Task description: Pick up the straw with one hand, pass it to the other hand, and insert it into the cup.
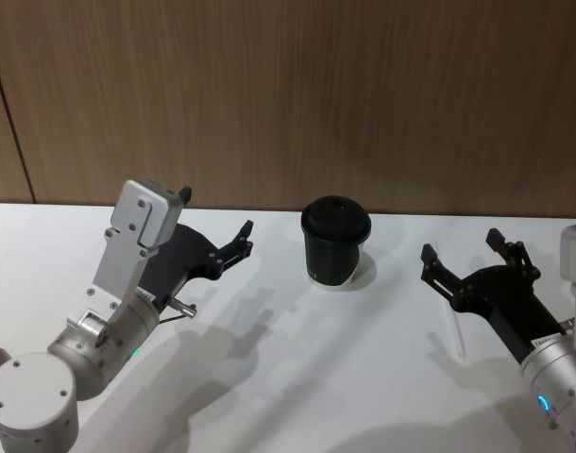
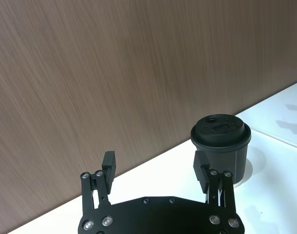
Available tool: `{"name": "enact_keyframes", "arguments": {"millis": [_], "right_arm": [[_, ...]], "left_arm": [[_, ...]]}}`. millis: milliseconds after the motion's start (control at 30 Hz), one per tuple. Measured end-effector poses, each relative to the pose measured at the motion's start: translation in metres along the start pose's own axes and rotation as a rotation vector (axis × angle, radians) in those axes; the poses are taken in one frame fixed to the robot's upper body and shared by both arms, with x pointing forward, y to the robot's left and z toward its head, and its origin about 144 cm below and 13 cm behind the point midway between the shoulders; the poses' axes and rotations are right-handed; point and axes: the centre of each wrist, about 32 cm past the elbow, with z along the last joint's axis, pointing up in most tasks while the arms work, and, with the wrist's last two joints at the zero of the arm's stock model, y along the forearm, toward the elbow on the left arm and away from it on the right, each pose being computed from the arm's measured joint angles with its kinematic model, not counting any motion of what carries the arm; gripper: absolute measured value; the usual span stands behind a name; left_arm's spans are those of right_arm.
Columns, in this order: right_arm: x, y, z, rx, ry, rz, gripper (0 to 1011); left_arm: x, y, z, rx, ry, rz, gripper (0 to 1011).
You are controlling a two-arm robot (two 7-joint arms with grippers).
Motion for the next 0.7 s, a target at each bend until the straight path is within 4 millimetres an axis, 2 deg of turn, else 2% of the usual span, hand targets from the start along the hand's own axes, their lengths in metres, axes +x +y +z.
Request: {"name": "enact_keyframes", "arguments": {"millis": [700], "right_arm": [[0.035,0.006,-0.009,-0.190,-0.020,0.056,1001]], "left_arm": [[0.000,0.000,0.000,0.000,0.000,0.000,1003]]}}
